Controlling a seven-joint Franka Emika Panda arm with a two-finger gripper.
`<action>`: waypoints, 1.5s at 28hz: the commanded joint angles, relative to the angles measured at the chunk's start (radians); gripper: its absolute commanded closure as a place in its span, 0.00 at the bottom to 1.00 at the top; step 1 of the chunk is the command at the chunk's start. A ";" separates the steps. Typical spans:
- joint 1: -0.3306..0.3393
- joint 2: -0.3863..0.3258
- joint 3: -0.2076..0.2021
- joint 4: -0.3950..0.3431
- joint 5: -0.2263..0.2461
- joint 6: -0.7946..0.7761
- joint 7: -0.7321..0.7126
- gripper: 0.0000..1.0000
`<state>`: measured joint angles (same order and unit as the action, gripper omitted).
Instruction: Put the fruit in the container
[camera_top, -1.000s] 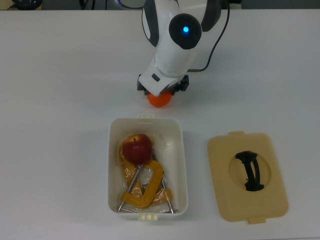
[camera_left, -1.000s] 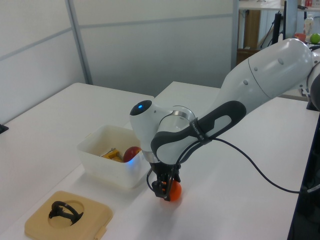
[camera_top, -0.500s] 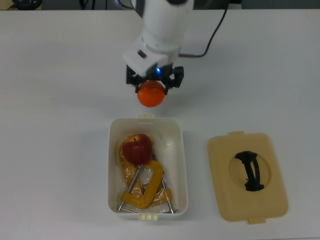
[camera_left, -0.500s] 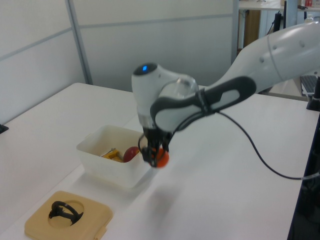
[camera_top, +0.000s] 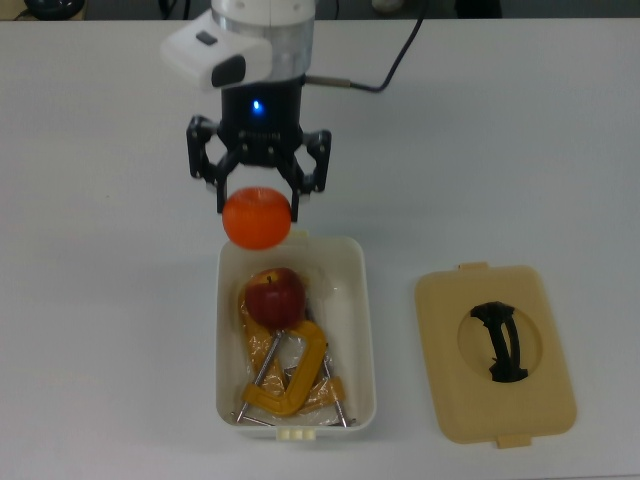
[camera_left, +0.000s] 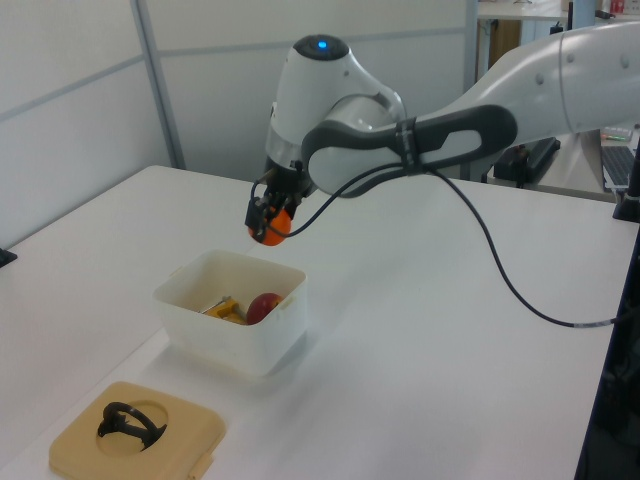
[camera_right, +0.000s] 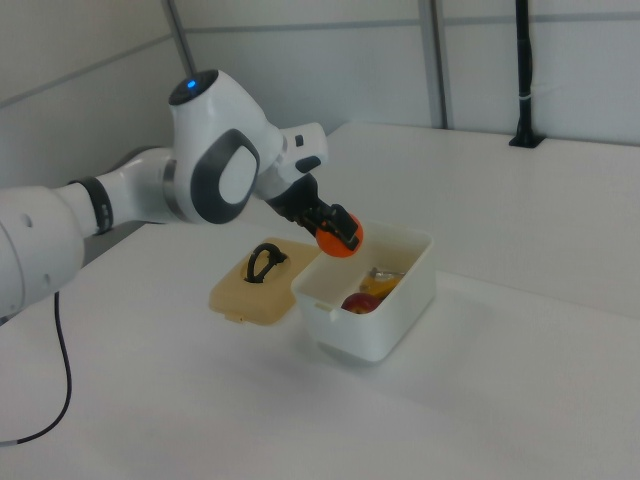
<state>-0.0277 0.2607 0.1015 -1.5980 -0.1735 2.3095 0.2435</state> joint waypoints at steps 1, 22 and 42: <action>0.003 0.081 -0.003 0.023 -0.012 0.094 -0.006 0.54; -0.001 0.006 -0.009 0.026 0.005 -0.303 0.062 0.00; -0.035 -0.219 -0.039 0.041 0.107 -0.835 -0.134 0.00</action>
<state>-0.0621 0.1013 0.0763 -1.5478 -0.1075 1.5829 0.1886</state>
